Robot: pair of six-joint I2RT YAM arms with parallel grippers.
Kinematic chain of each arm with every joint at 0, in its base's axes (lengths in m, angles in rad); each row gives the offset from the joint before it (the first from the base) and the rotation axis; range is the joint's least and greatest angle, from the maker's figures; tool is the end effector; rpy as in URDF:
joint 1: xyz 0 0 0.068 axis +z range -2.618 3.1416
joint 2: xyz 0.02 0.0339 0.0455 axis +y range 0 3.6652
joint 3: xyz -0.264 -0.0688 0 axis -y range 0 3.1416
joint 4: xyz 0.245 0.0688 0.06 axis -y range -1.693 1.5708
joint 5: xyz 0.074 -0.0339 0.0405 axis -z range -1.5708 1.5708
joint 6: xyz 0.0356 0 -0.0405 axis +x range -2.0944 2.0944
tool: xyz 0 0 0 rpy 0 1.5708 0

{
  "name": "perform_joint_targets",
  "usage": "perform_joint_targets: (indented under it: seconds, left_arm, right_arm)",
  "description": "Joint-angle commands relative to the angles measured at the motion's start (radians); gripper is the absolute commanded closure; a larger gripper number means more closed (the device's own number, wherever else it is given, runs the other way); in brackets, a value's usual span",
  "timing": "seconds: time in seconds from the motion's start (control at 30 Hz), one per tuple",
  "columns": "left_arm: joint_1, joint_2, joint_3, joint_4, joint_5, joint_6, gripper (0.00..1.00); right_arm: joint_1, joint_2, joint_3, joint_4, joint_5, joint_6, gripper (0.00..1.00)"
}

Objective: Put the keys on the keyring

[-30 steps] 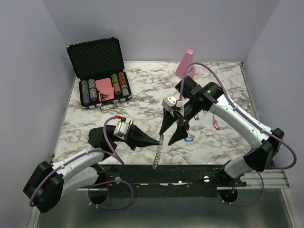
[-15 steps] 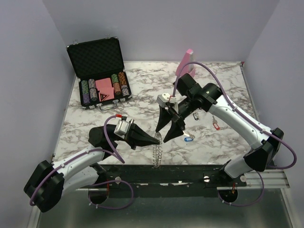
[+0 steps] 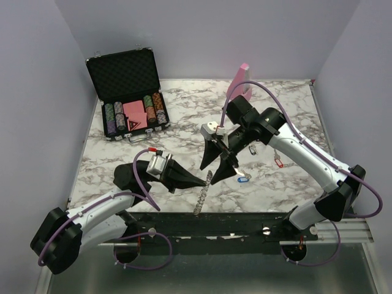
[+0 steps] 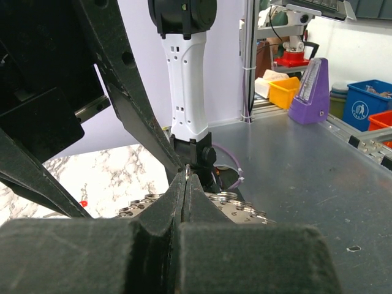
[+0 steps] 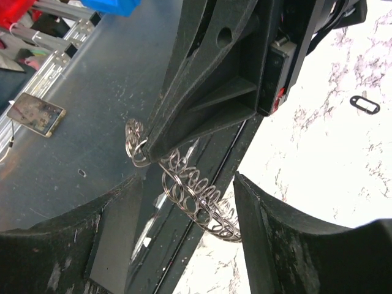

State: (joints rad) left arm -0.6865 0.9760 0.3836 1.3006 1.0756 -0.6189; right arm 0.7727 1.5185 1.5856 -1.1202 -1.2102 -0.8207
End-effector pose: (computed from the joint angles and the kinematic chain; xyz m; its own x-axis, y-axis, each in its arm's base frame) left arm 0.1177 -0.1370 0.3043 -0.0648 -0.3033 -0.9507 0.9582 -0.2848 0.0255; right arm 0.1840 0.2259 0.3782 -0.0014 -0.3619 -0.9322 -0.8491 -0.4919 0.1922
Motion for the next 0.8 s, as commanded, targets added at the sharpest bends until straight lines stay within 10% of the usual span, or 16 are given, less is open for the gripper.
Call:
perform_joint_targets:
  seconds: [0.0, 0.77]
  left_arm:
    - [0.002, -0.034, 0.021, 0.293, 0.014, -0.013, 1.0]
    - [0.005, -0.183, -0.045, -0.116, -0.296, 0.151, 1.0]
  right_arm:
    - [0.008, -0.027, 0.03, -0.076, 0.037, -0.078, 0.3]
    - [0.0, -0.061, 0.089, -0.006, 0.132, 0.058, 0.35]
